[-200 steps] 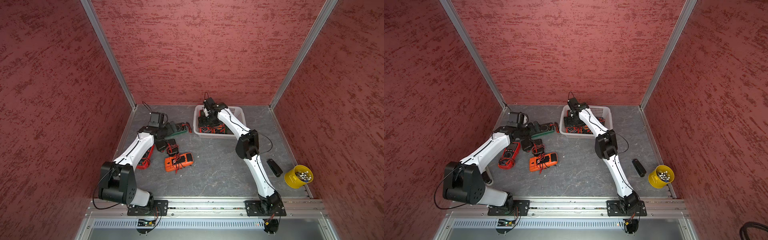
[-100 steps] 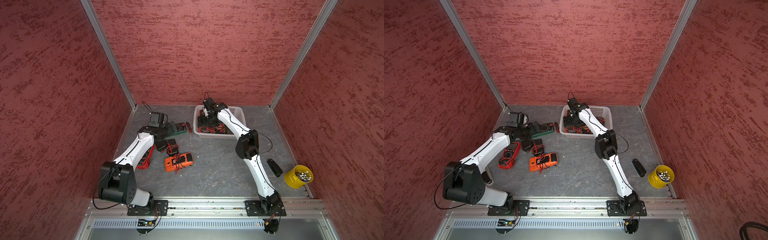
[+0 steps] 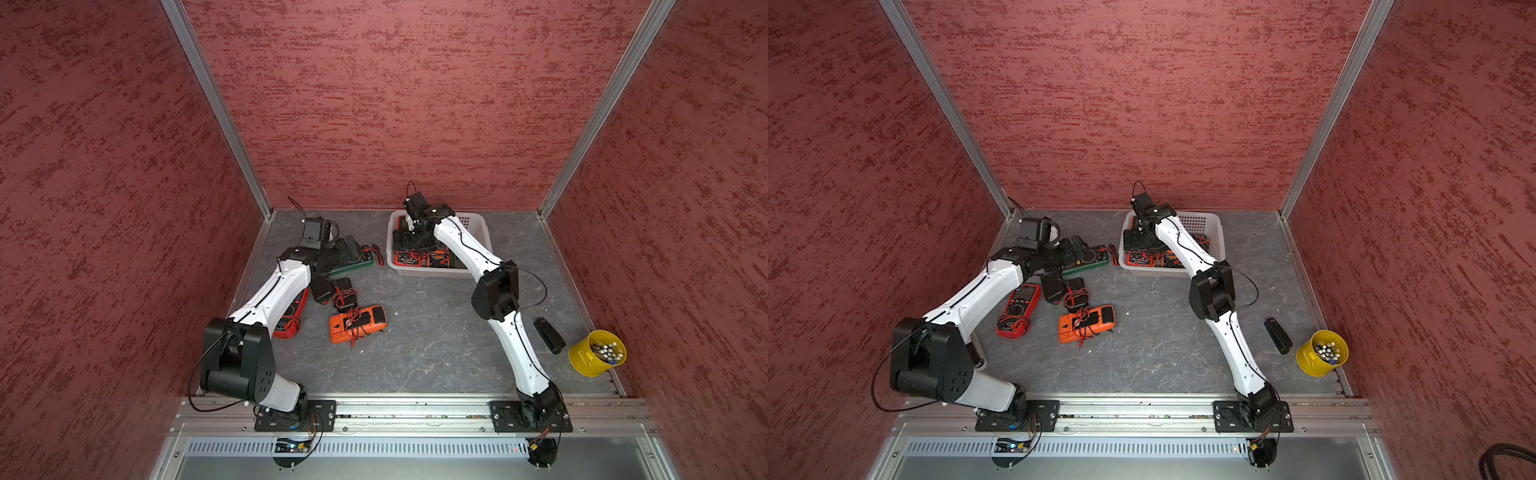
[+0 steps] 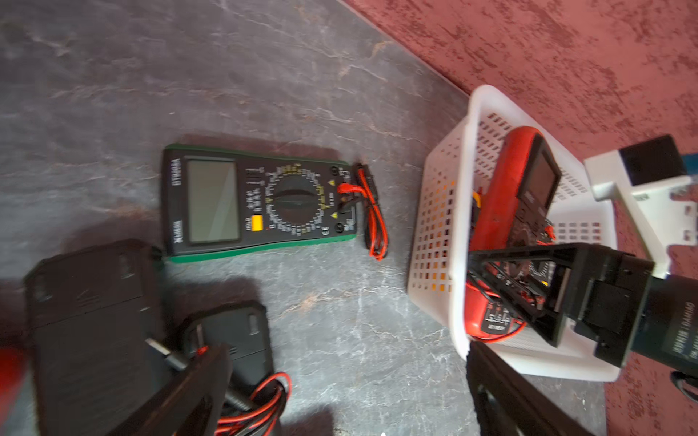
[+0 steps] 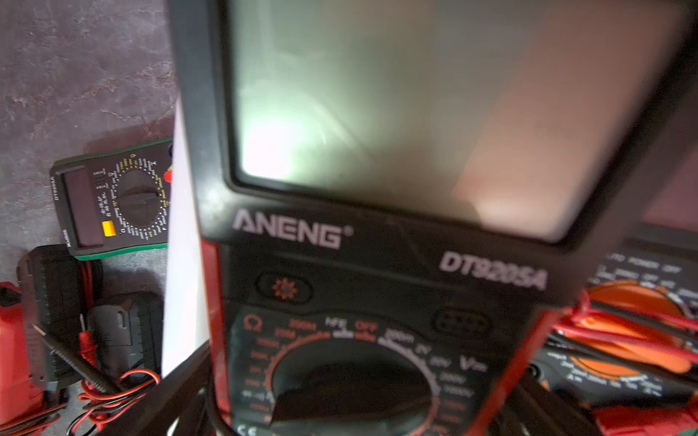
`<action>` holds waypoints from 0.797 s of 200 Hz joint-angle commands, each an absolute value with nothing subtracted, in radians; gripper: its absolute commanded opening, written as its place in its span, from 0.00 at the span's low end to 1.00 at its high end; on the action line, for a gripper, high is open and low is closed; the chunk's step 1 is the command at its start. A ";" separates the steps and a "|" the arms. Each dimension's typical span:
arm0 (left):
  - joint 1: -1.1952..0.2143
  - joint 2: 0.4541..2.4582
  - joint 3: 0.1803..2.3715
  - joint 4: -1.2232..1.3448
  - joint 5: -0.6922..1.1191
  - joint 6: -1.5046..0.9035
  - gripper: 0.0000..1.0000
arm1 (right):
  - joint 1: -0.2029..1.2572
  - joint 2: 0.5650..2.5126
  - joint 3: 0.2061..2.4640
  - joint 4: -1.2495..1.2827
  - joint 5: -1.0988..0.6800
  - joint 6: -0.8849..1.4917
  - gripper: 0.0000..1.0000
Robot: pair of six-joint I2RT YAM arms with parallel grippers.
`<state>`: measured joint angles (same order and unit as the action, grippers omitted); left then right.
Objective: Put the multimeter into the basket
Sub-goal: Place the multimeter in the basket.
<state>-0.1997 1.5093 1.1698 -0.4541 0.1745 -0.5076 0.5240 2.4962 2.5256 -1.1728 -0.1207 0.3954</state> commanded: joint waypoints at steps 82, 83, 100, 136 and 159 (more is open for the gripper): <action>-0.224 1.907 1.552 -0.340 0.400 -0.706 0.97 | 0.542 2.408 2.455 -1.064 -0.109 0.325 0.99; -0.224 1.915 1.555 -0.342 0.402 -0.707 0.97 | 0.543 2.408 2.456 -1.063 -0.110 0.325 0.99; -0.218 1.994 1.614 -0.344 0.465 -0.730 0.98 | 0.542 2.412 2.456 -1.055 -0.122 0.325 0.99; -0.219 2.100 1.704 -0.373 0.564 -0.707 0.99 | 0.536 2.418 2.445 -1.051 -0.142 0.334 0.99; -0.221 2.128 1.727 -0.387 0.626 -0.682 0.99 | 0.532 2.415 2.437 -1.044 -0.159 0.339 0.99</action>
<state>-0.2214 2.1086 1.6844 -0.3641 0.5205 -0.7082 0.5270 2.4802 2.4432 -1.0969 -0.1120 0.3393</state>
